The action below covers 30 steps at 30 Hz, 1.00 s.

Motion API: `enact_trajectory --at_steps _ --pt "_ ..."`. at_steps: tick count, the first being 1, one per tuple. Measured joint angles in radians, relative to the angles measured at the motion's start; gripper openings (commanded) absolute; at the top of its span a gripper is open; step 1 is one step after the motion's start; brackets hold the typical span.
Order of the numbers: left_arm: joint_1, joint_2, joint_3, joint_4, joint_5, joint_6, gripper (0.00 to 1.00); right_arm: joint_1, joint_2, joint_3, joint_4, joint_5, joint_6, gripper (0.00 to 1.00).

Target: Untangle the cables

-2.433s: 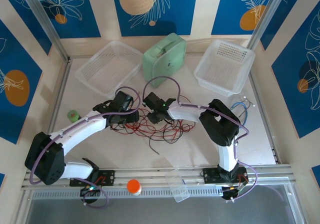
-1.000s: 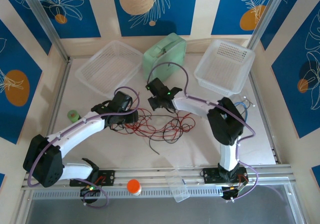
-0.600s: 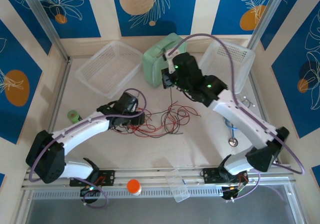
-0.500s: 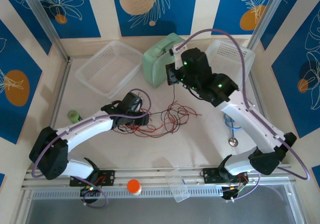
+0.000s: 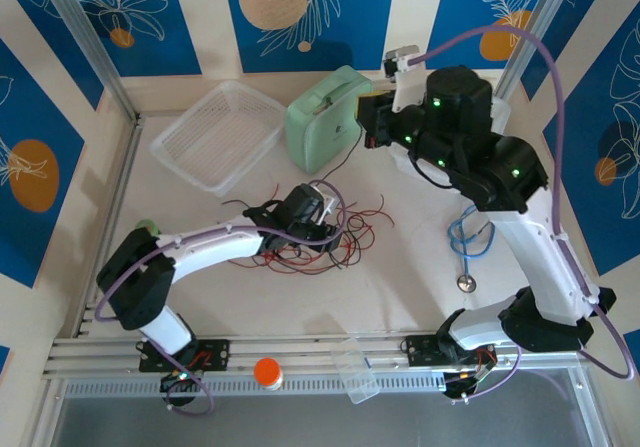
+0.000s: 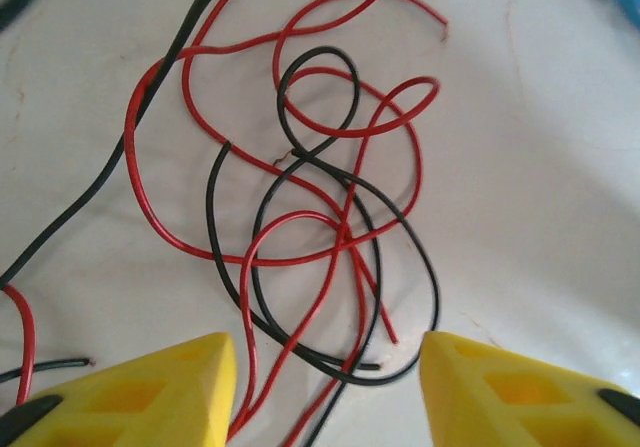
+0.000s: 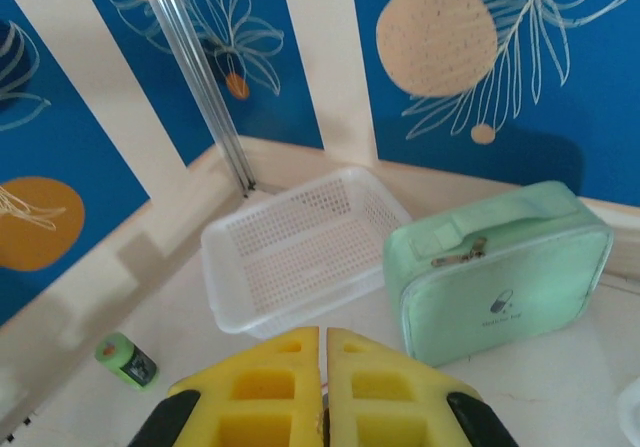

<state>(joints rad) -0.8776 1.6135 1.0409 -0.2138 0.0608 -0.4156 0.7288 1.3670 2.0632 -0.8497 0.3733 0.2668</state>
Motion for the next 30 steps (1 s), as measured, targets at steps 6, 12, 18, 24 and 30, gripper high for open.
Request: enact_trajectory --at_steps 6,12,18,24,30 --pt "-0.002 0.027 -0.008 0.019 -0.063 -0.032 0.46 -0.063 0.011 0.126 -0.028 0.004 -0.009 0.0" --pt "-0.002 -0.095 -0.098 0.017 -0.098 -0.046 0.5 -0.176 0.109 0.347 -0.038 0.021 -0.066 0.0" --pt "-0.002 -0.255 -0.159 -0.033 -0.122 -0.047 0.52 -0.298 0.236 0.486 0.026 0.099 -0.18 0.0" --pt "-0.002 -0.332 -0.167 -0.087 -0.138 -0.047 0.52 -0.46 0.405 0.529 0.14 0.163 -0.277 0.0" --pt "-0.002 -0.35 -0.167 -0.117 -0.149 -0.047 0.52 -0.602 0.576 0.531 0.184 0.178 -0.284 0.0"
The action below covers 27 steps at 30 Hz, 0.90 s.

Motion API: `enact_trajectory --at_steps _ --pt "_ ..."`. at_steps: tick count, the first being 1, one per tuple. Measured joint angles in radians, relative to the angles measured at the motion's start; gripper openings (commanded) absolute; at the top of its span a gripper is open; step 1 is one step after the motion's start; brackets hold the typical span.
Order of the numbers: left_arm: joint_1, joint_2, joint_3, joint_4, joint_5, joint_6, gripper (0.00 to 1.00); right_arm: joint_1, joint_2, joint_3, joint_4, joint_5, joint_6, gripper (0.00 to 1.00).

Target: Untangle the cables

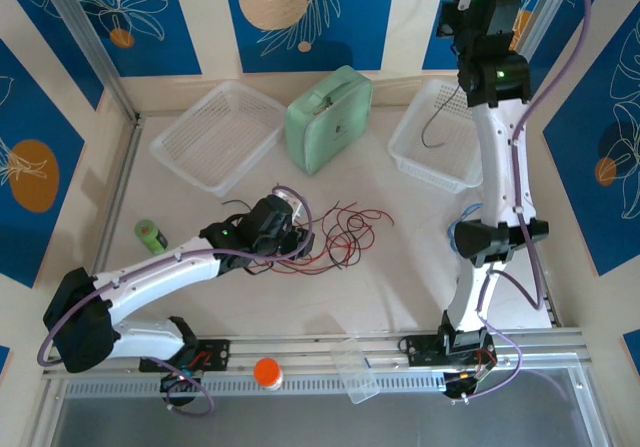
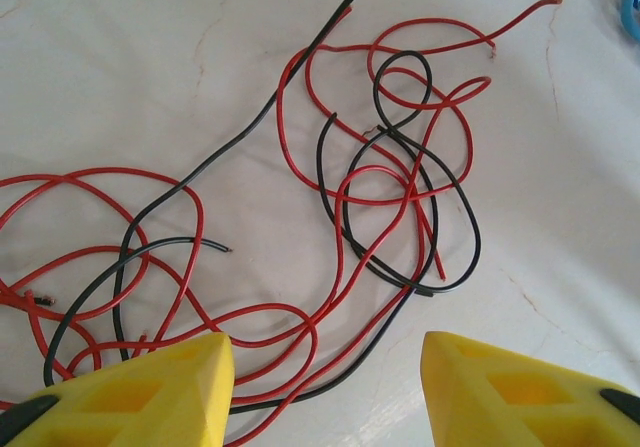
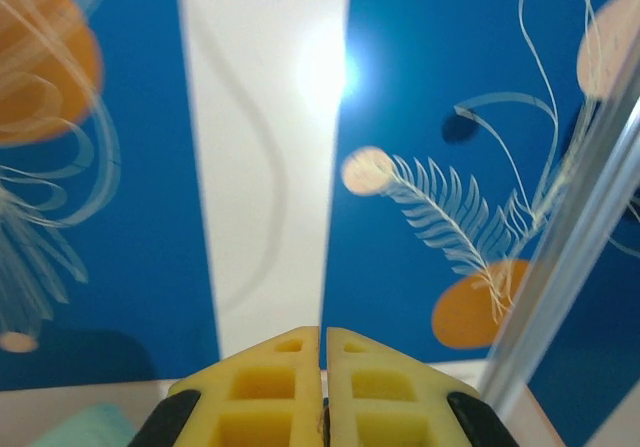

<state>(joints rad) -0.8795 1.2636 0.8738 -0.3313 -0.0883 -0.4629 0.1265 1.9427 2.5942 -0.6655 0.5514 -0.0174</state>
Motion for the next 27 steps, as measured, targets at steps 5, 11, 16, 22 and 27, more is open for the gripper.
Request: enact_trajectory --at_steps 5,11,16,22,27 --pt "0.0 -0.005 -0.005 -0.007 -0.002 -0.003 0.52 -0.082 0.094 -0.023 -0.022 0.014 0.051 0.0" --pt "0.0 -0.029 -0.017 -0.024 -0.007 -0.009 0.52 -0.109 0.031 -0.409 0.058 0.032 0.152 0.0" --pt "0.0 -0.045 -0.017 -0.048 -0.019 -0.01 0.52 -0.107 0.016 -0.719 0.112 -0.005 0.243 0.0" --pt "0.0 -0.057 -0.017 -0.057 -0.02 -0.011 0.53 -0.112 0.11 -0.745 0.096 -0.058 0.311 0.15" --pt "0.0 -0.067 -0.016 -0.061 -0.018 -0.018 0.53 -0.131 0.227 -0.618 0.019 -0.112 0.349 0.55"
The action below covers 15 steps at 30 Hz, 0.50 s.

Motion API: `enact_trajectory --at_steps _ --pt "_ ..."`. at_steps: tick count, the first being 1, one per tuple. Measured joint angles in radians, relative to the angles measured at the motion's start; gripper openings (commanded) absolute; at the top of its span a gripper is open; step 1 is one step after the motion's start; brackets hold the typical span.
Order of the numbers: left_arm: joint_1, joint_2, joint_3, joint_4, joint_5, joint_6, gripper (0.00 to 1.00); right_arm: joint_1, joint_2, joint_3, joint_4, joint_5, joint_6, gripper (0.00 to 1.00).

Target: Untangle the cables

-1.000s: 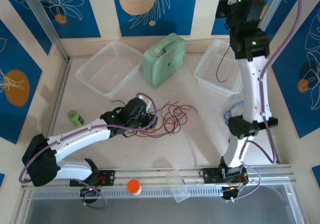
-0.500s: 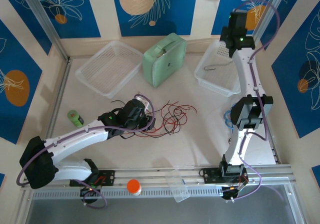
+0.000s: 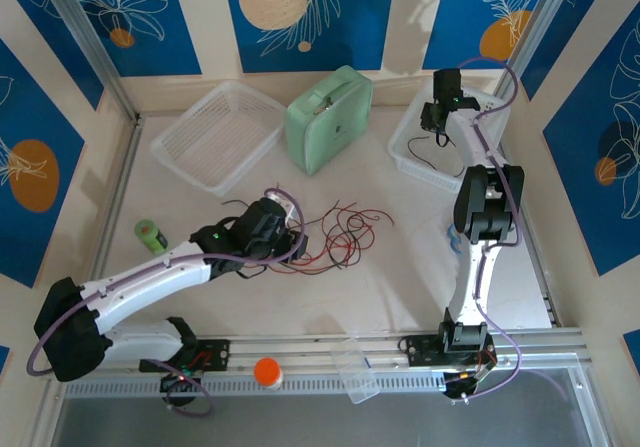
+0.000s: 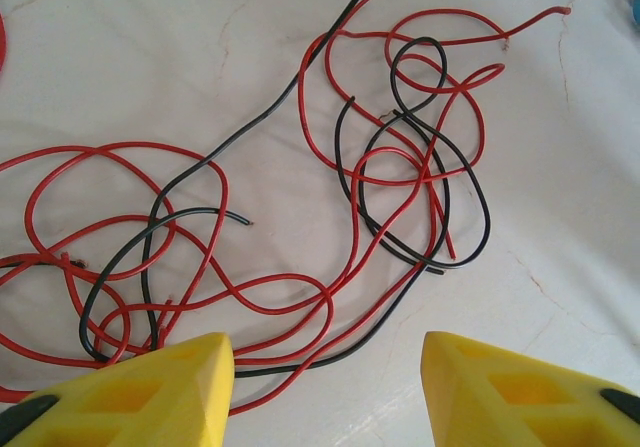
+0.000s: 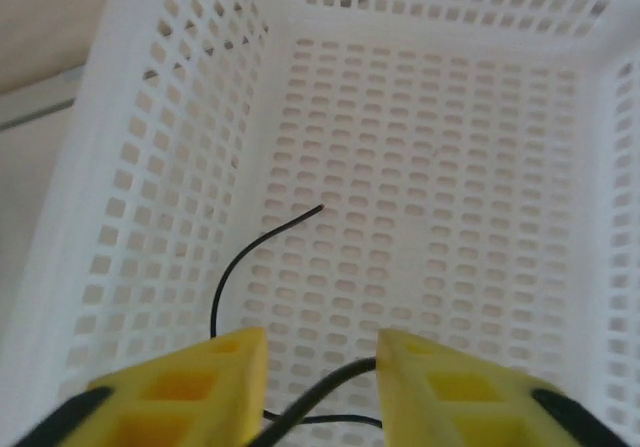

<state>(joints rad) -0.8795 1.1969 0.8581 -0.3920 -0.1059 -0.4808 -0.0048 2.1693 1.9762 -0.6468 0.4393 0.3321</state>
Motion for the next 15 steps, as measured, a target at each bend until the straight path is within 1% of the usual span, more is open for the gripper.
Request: enact_trajectory --at_steps 1,2,3,4,6,9,12,15 --pt "0.0 0.0 0.002 -0.005 0.0 0.0 0.53 -0.003 0.008 0.008 -0.015 -0.011 0.009 0.62" --pt "0.0 0.0 0.004 -0.011 0.001 0.0 0.53 -0.004 0.008 0.009 -0.029 -0.023 0.015 0.67" --pt "-0.001 0.0 0.007 -0.015 0.001 0.0 0.53 -0.005 0.008 0.01 -0.038 -0.029 0.013 0.9" --pt "-0.002 0.0 0.012 -0.02 0.004 0.0 0.53 -0.006 0.006 0.01 -0.043 -0.035 0.021 0.97" --pt "-0.006 0.003 0.027 -0.025 0.01 0.0 0.53 -0.006 -0.001 0.009 -0.047 -0.047 0.024 1.0" --pt "-0.016 0.013 0.053 -0.026 0.023 0.005 0.53 0.003 -0.047 -0.021 -0.046 -0.059 0.024 1.0" --pt "-0.034 0.039 0.079 -0.019 0.035 0.015 0.56 0.022 -0.142 -0.069 -0.041 -0.063 0.02 0.99" --pt "-0.059 0.079 0.116 -0.016 0.047 0.03 0.61 0.054 -0.274 -0.11 -0.026 -0.063 0.009 1.0"
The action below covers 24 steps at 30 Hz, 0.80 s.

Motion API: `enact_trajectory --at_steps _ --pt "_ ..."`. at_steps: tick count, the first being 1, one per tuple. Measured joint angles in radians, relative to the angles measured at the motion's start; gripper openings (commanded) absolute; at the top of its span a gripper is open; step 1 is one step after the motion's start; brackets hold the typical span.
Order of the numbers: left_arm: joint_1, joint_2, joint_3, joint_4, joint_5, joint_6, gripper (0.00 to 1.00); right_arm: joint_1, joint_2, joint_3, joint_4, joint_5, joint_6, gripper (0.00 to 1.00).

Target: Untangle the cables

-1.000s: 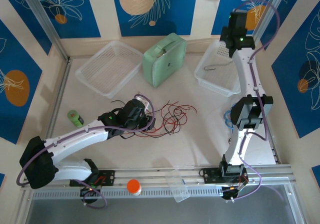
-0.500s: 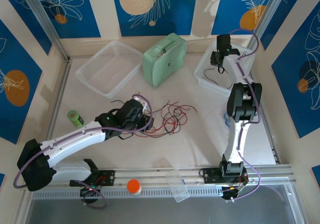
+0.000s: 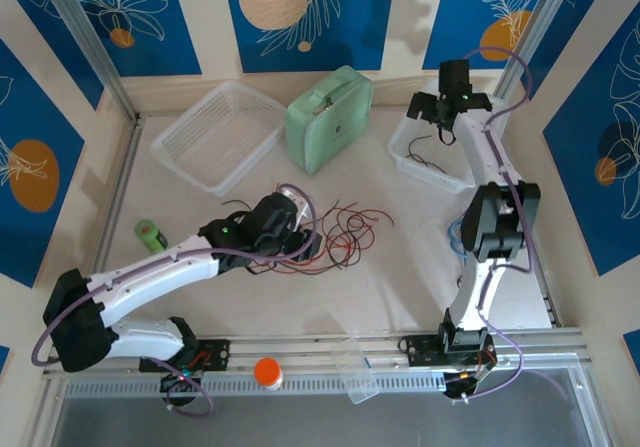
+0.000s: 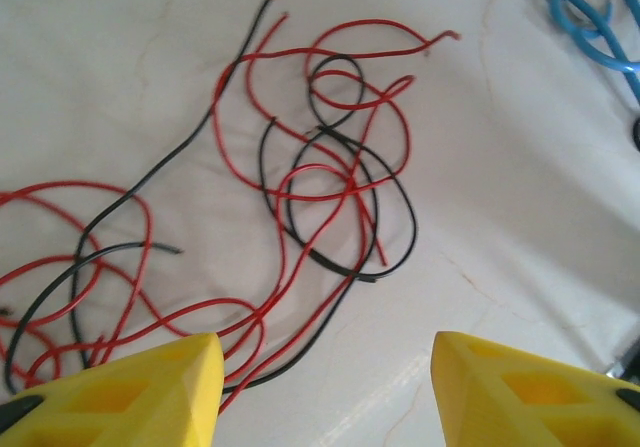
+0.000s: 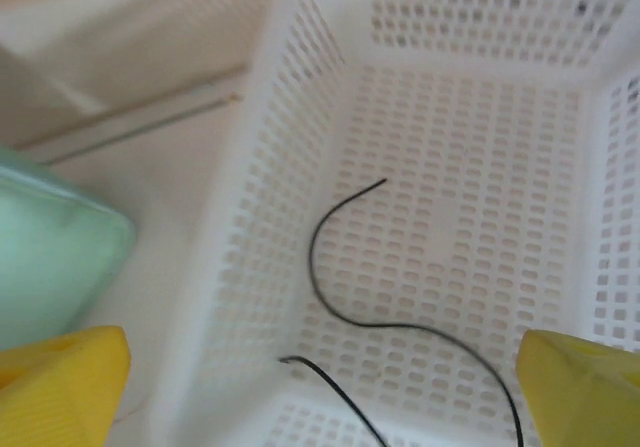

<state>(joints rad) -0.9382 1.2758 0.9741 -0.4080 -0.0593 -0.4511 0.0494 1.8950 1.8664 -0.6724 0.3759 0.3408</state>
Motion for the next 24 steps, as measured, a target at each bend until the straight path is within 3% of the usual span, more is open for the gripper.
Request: enact_trajectory --at_steps 6,11,16,24 --pt "-0.041 0.114 0.107 0.004 0.017 0.042 0.69 0.111 -0.311 -0.068 0.03 0.002 -0.039 1.0" --pt "-0.042 0.222 0.195 0.035 0.034 0.041 0.72 0.214 -0.614 -0.24 0.029 0.002 -0.04 0.98" --pt "-0.043 0.357 0.269 0.086 0.082 0.04 0.75 0.239 -0.86 -0.433 -0.034 -0.001 0.029 0.94" --pt "-0.066 0.617 0.451 0.092 0.136 0.039 0.68 0.266 -1.065 -0.697 -0.171 -0.044 0.164 0.88"
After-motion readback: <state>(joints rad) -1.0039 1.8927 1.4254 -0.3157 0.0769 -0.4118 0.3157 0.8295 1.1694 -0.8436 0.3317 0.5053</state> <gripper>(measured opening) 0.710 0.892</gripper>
